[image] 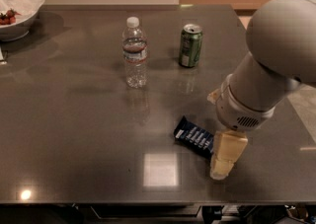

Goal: Move rxbar blueberry near water bottle

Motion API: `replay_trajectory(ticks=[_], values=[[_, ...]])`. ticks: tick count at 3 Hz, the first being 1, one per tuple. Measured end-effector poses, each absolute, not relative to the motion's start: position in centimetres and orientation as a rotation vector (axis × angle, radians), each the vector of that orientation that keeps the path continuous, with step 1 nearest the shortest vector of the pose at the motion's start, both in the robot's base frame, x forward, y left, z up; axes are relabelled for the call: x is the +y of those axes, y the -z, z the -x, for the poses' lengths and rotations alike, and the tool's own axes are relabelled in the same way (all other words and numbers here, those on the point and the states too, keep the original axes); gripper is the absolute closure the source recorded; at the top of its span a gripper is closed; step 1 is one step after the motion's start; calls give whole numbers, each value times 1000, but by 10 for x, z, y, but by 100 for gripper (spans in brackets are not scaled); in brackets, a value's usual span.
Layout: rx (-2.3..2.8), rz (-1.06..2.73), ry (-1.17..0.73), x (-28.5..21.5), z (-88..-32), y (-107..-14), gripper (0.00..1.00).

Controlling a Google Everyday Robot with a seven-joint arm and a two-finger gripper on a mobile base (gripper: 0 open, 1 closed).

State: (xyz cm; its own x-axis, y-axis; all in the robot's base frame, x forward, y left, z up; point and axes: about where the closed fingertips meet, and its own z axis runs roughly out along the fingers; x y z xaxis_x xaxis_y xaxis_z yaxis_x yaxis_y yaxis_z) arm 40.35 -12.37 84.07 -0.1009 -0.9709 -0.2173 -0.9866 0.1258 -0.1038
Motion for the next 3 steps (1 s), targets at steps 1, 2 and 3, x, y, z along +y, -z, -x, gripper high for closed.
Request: replay_trajectory(ticks=[1, 2, 3], values=[[2182, 1965, -129, -114, -397, -828, 5], [2200, 1986, -141, -108, -391, -822, 24], [2207, 2000, -154, -103, -386, -822, 46]])
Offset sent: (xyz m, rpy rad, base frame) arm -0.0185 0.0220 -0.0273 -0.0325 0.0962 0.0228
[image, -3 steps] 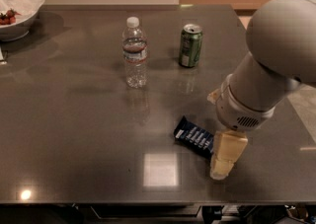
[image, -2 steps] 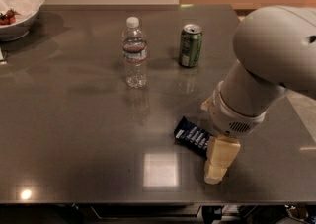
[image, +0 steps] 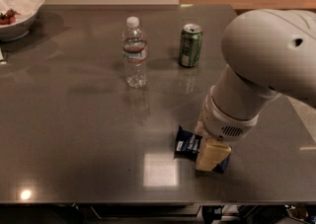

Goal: Move rxbar blueberry near water bottle

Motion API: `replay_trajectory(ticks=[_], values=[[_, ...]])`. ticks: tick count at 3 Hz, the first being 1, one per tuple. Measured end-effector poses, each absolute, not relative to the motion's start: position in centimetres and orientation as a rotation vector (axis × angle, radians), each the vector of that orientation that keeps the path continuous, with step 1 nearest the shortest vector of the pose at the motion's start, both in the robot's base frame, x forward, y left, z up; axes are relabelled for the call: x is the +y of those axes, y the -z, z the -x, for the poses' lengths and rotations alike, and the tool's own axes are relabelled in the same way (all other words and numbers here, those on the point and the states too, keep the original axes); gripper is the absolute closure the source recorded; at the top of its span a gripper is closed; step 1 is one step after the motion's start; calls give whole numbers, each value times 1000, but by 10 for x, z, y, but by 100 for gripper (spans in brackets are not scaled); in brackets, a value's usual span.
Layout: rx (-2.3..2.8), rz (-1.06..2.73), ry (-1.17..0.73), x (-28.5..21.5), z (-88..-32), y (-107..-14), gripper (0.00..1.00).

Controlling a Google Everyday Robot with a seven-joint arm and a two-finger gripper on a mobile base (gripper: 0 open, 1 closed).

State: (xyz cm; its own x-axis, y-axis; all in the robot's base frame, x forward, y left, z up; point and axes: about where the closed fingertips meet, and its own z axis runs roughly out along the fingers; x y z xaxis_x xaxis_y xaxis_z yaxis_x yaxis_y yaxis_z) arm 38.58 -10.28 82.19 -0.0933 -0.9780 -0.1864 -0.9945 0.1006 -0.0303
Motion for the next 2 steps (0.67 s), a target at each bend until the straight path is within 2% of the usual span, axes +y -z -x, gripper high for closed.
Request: replay_trajectory(ticks=[2], values=[[2209, 2004, -158, -101, -386, -824, 92]])
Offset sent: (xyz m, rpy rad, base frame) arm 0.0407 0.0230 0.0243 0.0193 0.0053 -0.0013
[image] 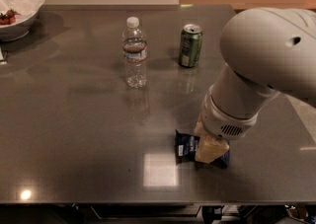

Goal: Move rxbar blueberry near water bottle

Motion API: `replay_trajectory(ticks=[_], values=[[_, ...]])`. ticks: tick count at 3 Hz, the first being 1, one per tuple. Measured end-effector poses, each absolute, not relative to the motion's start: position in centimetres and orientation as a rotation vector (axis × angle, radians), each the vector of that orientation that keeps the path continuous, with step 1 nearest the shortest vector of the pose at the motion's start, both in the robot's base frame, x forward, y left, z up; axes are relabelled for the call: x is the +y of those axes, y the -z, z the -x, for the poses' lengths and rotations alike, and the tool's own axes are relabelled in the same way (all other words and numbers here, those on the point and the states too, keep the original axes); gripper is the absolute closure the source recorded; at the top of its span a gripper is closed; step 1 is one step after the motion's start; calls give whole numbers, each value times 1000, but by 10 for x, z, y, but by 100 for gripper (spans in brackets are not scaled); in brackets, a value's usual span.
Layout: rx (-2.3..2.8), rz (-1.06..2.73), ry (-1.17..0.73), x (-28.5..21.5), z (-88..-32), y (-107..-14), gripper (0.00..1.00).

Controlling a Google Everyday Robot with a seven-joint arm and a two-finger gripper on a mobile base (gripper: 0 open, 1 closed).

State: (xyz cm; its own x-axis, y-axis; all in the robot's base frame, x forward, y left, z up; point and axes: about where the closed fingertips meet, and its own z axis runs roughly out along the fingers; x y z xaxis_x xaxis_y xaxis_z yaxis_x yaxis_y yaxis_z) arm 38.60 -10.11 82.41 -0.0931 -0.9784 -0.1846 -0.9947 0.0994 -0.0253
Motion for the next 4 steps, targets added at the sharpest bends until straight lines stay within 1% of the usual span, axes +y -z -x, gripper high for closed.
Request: replay_trajectory(ticks=[1, 3, 4], values=[[2198, 1989, -174, -85, -417, -835, 100], [2161, 1976, -199, -39, -498, -854, 100], [2161, 1973, -182, -23, -526, -850, 100]])
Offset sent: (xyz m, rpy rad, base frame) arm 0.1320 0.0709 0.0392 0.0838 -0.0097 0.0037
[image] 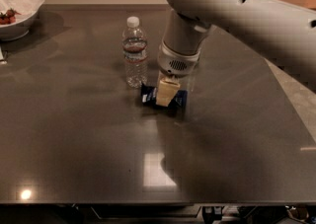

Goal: Move rxbar blueberry near water bottle

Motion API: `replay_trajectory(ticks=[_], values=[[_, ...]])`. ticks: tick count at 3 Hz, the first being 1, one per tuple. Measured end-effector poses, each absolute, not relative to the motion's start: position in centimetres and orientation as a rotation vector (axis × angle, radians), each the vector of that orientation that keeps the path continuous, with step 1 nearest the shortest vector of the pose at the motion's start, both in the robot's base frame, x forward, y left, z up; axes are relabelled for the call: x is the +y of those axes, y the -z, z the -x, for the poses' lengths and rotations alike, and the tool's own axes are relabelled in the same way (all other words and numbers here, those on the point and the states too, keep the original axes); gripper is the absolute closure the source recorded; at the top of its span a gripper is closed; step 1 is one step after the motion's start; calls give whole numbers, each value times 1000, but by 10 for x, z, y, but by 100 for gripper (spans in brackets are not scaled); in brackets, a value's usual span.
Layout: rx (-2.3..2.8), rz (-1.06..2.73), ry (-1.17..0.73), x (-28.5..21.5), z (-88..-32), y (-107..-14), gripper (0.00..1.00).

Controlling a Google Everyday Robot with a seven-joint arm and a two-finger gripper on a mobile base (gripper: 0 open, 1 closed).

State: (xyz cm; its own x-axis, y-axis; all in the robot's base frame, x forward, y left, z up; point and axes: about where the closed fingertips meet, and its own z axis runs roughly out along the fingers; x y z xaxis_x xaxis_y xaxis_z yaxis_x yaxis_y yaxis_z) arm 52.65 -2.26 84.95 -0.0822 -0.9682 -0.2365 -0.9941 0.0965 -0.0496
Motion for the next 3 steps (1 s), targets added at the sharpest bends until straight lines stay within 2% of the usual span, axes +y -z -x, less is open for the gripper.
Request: replay_trajectory(ticks=[1, 3], values=[[2170, 1959, -168, -15, -545, -845, 82], [2167, 1966, -148, -16, -556, -843, 37]])
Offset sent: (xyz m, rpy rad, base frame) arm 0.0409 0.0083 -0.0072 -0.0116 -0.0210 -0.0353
